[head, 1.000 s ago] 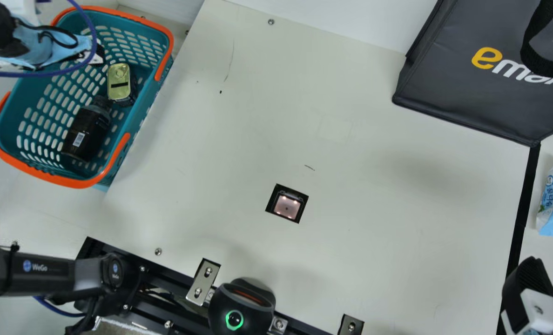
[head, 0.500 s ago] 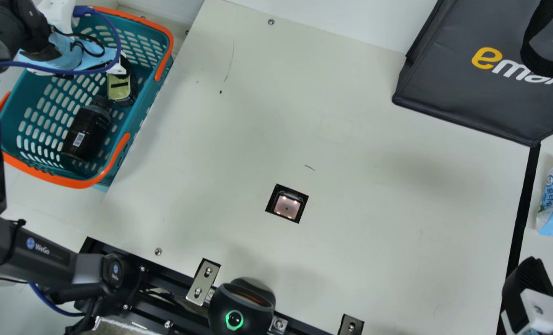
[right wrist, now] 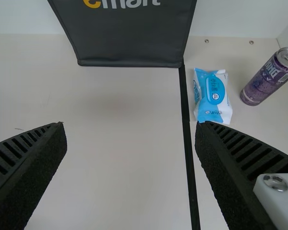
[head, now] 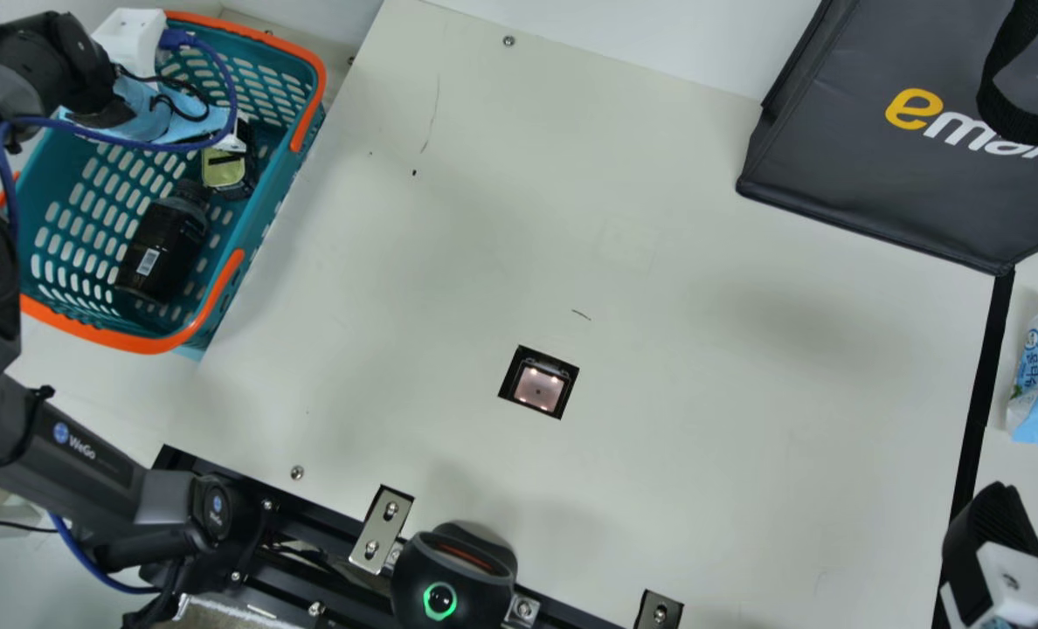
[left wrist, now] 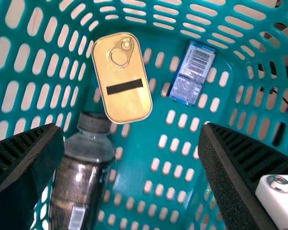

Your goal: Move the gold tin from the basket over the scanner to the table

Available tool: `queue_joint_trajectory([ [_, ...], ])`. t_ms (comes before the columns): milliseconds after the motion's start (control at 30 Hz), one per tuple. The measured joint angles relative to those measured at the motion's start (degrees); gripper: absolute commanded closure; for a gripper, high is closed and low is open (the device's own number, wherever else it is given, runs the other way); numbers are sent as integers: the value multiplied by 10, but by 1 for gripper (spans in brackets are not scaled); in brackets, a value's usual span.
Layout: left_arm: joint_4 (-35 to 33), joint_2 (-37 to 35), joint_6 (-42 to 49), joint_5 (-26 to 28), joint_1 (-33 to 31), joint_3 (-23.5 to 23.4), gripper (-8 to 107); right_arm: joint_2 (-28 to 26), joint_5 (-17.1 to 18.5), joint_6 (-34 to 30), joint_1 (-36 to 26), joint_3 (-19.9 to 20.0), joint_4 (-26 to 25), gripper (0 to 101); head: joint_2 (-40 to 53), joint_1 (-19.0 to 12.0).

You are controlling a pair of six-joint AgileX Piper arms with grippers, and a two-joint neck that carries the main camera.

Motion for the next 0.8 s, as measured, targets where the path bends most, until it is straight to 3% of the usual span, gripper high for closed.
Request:
queue_joint_trajectory([
  [367, -17, 53, 35, -88, -2, 2, 9, 0, 0, 0, 0, 0, 0, 6, 0, 0],
  [800, -21, 116, 14, -165, -12, -6, 9, 0, 0, 0, 0, 0, 0, 6, 0, 0],
])
